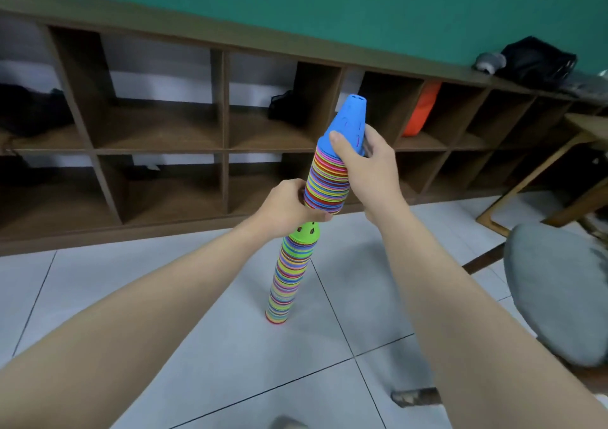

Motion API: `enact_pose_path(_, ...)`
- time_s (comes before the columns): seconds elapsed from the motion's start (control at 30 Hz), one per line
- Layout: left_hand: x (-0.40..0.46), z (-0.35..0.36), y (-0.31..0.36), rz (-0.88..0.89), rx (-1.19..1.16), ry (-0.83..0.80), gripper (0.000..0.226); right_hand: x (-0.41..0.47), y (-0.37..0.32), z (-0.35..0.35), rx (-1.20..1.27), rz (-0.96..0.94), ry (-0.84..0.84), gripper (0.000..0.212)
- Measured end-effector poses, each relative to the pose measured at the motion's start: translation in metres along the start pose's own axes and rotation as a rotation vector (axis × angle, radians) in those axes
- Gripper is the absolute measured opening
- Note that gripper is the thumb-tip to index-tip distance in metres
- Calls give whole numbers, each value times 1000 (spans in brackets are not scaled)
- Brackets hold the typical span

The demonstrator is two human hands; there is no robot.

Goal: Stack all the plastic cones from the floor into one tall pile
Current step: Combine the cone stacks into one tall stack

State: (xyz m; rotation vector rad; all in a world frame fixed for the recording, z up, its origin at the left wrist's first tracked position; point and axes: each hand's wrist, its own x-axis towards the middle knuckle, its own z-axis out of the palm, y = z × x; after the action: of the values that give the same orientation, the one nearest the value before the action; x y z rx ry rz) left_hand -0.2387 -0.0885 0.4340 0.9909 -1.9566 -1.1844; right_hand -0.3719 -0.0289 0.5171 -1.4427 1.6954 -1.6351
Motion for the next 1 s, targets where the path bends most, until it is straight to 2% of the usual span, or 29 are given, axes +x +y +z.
enact_pose_path(0.17,1,-3,-14,1,80,-5,51,3,14,8,-32,25,-26,47)
enact_pose_path(0.37,-2,7,-40,-7,81,35,55,-2,26,21,-81,49,-82,46)
enact_pose_path(0.73,4,13,-84,8,112,-39,72,-11,49,29,-183,58,-133,46)
enact_pose_path(1.0,8,13,-92,-7,161,-27,47,-13,69,25,-141,98,-109,40)
